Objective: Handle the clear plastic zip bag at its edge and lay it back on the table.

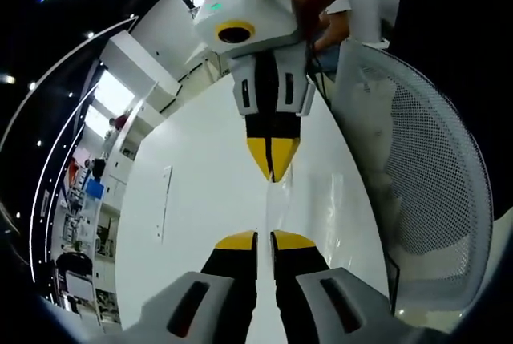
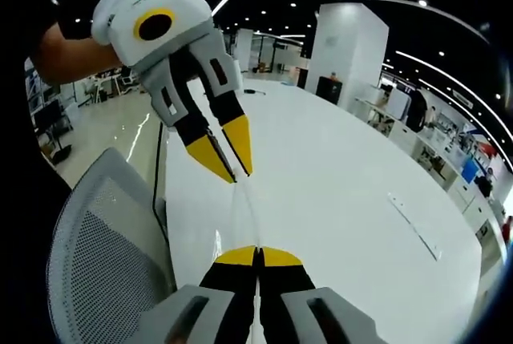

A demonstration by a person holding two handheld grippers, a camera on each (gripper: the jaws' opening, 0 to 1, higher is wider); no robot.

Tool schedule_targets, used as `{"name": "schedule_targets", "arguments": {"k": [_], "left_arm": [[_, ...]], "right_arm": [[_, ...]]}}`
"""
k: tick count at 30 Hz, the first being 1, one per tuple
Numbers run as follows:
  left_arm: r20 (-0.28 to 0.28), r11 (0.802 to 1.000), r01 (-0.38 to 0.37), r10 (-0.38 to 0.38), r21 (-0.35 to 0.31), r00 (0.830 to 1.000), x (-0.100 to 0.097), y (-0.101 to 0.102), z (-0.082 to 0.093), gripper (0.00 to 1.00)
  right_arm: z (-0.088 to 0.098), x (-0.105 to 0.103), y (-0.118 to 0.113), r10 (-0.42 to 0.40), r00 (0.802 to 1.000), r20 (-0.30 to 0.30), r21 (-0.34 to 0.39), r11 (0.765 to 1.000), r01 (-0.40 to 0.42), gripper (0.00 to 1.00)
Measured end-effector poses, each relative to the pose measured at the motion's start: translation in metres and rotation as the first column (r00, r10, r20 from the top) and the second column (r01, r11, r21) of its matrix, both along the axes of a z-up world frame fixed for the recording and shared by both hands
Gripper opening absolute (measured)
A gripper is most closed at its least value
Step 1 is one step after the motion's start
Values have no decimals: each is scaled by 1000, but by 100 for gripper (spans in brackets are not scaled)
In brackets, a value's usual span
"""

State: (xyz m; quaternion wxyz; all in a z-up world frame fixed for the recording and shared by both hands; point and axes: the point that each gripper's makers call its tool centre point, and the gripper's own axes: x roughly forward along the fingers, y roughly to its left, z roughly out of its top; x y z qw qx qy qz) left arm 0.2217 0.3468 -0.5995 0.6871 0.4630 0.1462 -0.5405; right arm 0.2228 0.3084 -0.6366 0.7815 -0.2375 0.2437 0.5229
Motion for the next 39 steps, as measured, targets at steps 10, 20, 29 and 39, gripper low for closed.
{"name": "schedule_targets", "arguments": {"k": [10, 20, 29, 39], "left_arm": [[-15, 998, 54, -54, 13, 998, -9, -12, -4, 4], [-29, 995, 80, -78, 62, 997, -11, -19, -20, 4], [-2, 990, 93, -94, 110, 996, -9, -23, -31, 2], [-4, 989, 103, -104, 107, 995, -10, -26, -30, 0]], "right_arm": [[1, 3, -1, -10, 1000, -9, 2, 1000, 10, 0], [6, 4, -2, -21, 1000, -17, 11, 1000, 22, 0], [8, 2, -1, -32, 999, -32, 25, 999, 32, 0], [9, 4, -3, -39, 999, -27, 24, 999, 39, 0]]}}
